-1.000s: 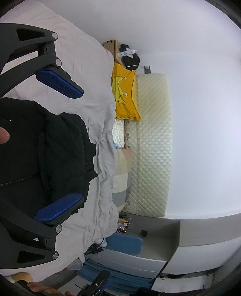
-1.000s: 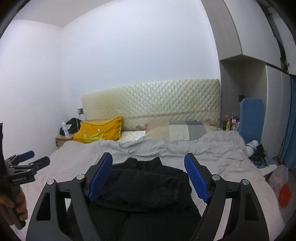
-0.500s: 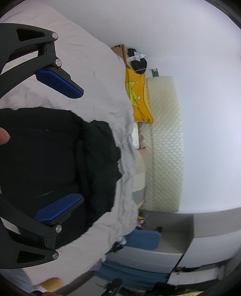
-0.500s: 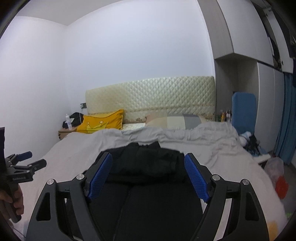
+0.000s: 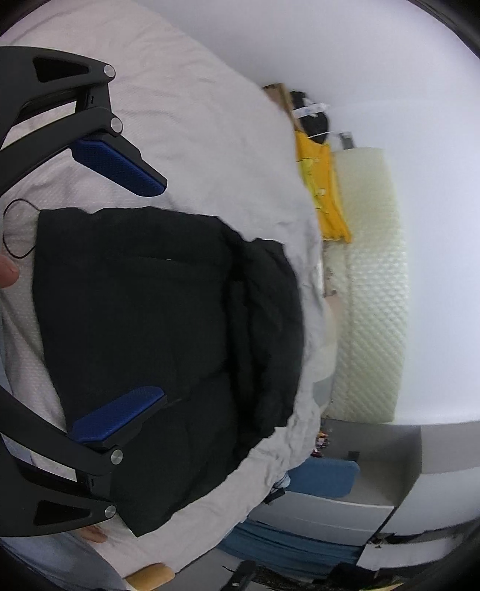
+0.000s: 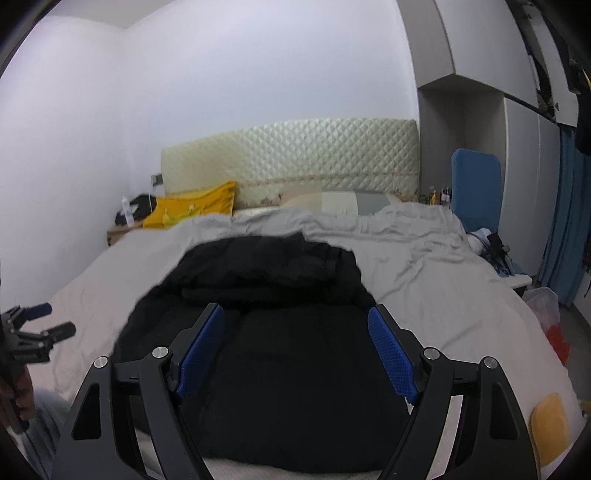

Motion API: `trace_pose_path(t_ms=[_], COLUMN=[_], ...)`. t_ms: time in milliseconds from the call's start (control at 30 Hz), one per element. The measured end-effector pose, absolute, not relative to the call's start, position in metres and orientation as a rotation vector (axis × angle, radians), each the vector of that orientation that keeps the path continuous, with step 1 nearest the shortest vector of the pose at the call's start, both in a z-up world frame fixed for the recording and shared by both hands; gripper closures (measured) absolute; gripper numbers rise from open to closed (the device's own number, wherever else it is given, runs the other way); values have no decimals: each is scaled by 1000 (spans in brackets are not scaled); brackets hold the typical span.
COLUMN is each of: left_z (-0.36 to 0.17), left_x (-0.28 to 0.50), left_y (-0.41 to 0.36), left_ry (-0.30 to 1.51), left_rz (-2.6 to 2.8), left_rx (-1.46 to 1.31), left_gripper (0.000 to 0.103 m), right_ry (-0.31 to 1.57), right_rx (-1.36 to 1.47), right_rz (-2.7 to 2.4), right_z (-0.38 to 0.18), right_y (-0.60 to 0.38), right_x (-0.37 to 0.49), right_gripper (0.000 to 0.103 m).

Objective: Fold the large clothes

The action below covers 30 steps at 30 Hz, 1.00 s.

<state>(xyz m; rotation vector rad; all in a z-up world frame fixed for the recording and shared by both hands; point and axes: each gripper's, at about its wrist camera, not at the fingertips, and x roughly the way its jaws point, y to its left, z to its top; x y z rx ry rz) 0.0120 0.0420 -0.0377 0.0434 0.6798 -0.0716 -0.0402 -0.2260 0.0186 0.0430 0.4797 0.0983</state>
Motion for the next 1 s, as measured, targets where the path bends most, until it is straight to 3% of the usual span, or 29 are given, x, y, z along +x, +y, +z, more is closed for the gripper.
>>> trace_pose_path(t_ms=[433, 800, 1000], left_z=[-108, -173, -201], left_x=[69, 121, 133], left_y=[125, 162, 168], left_ry=[975, 1288, 1369], left_rz=[-50, -60, -65], left_rx=[-276, -545, -636], left_gripper=[0, 0, 0], right_ry=[695, 1001, 1146], right_rx=[204, 564, 800], right_rz=[60, 24, -24], right_z=[-36, -104, -159], right_y=[-290, -369, -401], right_x=[9, 54, 59], right_gripper=[23, 21, 20])
